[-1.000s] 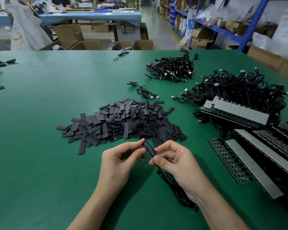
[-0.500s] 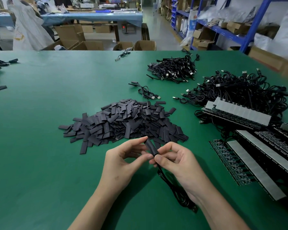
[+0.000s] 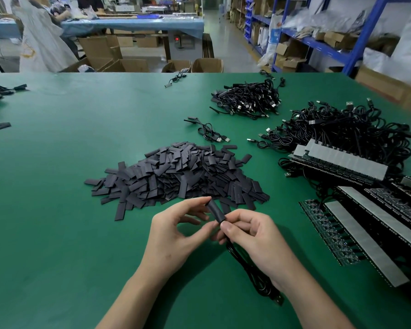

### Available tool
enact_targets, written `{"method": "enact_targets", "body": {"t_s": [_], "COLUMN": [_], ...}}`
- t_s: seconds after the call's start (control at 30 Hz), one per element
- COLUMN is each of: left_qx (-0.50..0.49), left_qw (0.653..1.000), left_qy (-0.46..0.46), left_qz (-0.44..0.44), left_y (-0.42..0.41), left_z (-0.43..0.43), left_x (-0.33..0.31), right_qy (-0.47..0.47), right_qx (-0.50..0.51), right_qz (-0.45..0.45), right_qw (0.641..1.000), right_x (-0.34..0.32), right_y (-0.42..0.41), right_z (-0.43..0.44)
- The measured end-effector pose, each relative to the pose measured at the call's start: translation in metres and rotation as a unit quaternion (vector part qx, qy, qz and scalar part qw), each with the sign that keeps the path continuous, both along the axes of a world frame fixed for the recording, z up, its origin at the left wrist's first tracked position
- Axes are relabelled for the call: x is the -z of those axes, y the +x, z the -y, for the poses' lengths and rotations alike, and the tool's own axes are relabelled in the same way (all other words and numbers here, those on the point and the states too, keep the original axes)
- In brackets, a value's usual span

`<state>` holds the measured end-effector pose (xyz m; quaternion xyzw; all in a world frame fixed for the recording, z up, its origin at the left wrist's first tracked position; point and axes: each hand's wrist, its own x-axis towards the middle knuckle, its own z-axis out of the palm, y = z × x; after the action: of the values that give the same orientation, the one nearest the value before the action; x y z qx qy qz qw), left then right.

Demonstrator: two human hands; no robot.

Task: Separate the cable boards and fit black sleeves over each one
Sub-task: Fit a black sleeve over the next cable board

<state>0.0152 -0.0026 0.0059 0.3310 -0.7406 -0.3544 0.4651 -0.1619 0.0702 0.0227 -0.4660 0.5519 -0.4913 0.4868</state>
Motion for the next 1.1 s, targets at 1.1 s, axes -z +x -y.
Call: {"method": "enact_targets", "body": {"t_s": [1.1], "left_qx": [-0.026], "left_qw": [0.986], "left_qy": [-0.115], "left_qz": [0.12], "left_y": [0.002], "left_z": [-0.001], "left_x": [-0.006], "right_qy": [-0.018], "right_qx": [0.032], "right_qz": [-0.099], "right_qw": [0.994], "right_x": [0.008], "right_y": [0.007], "right_z": [0.001]}}
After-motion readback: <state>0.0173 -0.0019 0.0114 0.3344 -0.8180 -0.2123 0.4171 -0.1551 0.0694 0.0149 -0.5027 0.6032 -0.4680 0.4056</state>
